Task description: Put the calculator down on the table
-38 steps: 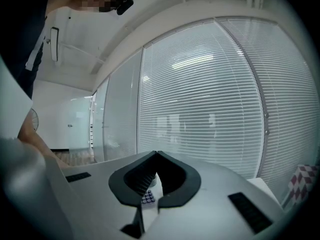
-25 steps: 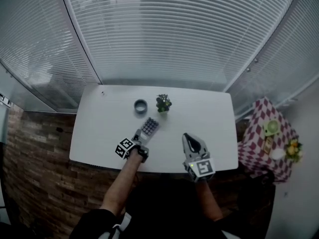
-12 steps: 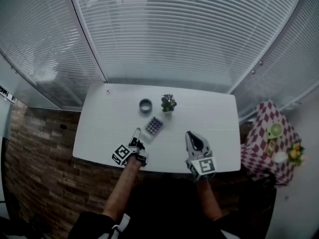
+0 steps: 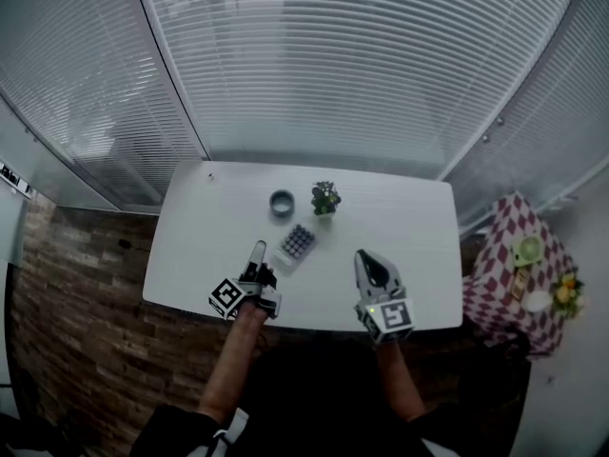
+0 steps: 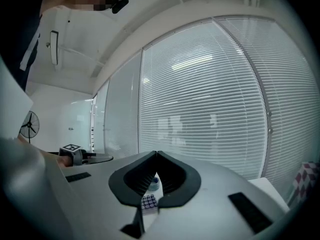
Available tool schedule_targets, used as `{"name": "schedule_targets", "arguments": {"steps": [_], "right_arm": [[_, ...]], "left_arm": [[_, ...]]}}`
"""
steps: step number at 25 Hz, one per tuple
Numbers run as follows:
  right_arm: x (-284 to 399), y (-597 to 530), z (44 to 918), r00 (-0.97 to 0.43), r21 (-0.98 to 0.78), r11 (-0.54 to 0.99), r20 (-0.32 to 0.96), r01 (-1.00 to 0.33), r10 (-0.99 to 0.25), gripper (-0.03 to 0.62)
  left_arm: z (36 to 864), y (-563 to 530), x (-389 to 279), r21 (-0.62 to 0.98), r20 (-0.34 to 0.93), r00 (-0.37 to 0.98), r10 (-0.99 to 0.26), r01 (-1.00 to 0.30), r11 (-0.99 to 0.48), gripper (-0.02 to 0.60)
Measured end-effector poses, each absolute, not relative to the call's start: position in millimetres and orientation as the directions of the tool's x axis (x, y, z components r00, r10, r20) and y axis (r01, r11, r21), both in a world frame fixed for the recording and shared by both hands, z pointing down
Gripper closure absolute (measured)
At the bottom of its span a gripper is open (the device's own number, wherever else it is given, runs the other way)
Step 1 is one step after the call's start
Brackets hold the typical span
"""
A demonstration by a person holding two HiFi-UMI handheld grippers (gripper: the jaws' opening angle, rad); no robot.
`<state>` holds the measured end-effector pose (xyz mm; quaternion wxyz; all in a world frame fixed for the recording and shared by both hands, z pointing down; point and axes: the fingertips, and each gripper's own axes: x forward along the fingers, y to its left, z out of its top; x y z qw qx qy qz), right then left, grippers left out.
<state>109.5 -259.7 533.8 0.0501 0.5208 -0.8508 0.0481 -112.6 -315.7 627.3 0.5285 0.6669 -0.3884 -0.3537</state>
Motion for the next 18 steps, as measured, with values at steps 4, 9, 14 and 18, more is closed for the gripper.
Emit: {"name": "schedule_targets", "arguments": {"steps": [4,9,14,18], "right_arm": [[108.8,-261.6,533.1,-0.451,-0.028,0.451,0.124,-0.892,-0.884,0.588],[108.2,-263.5,532.0,-0.445,-0.013,0.447,0.129,-0.895,-0.886,0.588],[103.7,-264.2,536.7,-0.439,-0.001,0.445,0.164,-0.896,-0.883,0.588],[95.1,-264.7,527.1,-0.455,-0.005,0.459,0.132,-0.889,-0.881,0.588]], "left_arm": [[611.3,-313.6,-114.9,0.969,-0.074,0.471,-0.879,-0.174,-0.175,0.319],[591.4,-307.9,-131.5,0.890,0.007,0.467,-0.884,-0.406,-0.207,0.319],[574.2,-303.9,-126.6,0.697,0.007,0.524,-0.852,-0.614,-0.371,0.319],[555.7,-294.5,-114.3,0.324,0.086,0.538,-0.839,-0.811,-0.487,0.319]]}}
